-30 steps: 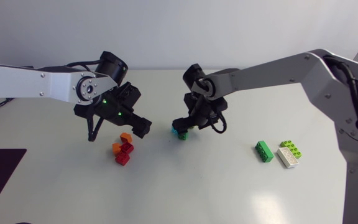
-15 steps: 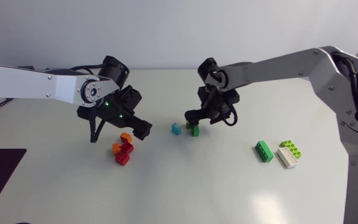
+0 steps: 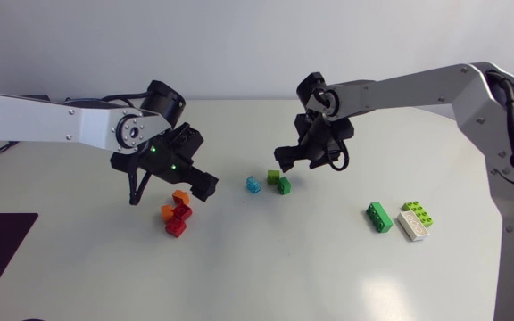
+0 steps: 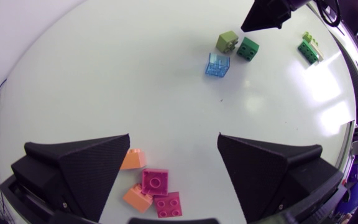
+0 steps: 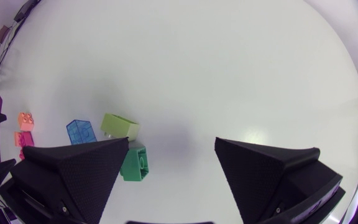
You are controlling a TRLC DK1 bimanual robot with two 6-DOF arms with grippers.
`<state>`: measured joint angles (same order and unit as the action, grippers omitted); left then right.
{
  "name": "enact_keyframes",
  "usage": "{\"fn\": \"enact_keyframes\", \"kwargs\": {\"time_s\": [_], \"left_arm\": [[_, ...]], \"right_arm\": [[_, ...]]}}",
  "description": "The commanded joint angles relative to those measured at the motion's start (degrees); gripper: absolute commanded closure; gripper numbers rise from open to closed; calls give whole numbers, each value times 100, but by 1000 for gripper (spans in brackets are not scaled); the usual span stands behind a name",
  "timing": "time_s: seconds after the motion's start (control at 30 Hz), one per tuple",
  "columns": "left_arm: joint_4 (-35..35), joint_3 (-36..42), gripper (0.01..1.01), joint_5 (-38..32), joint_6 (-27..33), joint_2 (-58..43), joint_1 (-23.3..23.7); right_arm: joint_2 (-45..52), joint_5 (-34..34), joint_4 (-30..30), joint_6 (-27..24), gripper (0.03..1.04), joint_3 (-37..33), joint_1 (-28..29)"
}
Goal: Sort duplo bricks by size, large to the right and small to the left
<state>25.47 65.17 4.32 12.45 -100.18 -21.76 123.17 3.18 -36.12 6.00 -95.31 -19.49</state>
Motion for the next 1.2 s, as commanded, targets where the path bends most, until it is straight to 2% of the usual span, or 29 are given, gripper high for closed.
{"fn": "enact_keyframes", "kwargs": {"time_s": [0.0,0.27,0.4,0.57,0.77,0.87,0.97,1.17], "left_arm": [[-25,-153,51,69,118,25,49],[-34,-224,51,96,135,34,75],[-43,-259,51,96,135,34,66],[-34,-285,51,96,135,86,66],[-34,-347,51,96,144,174,84],[-34,-382,51,96,170,218,146],[-34,-382,51,96,197,218,190],[-43,-312,51,104,188,192,102]], "right_arm": [[189,25,-106,-37,67,3,85],[-4,42,87,-125,67,557,393],[-48,69,210,-134,67,812,340],[5,-10,228,-81,67,733,-134],[260,-54,-53,121,67,100,-1057],[233,-54,-167,191,67,-67,-1277],[172,-54,-185,173,67,-23,-1198],[-215,-54,-71,94,67,522,-846]]}}
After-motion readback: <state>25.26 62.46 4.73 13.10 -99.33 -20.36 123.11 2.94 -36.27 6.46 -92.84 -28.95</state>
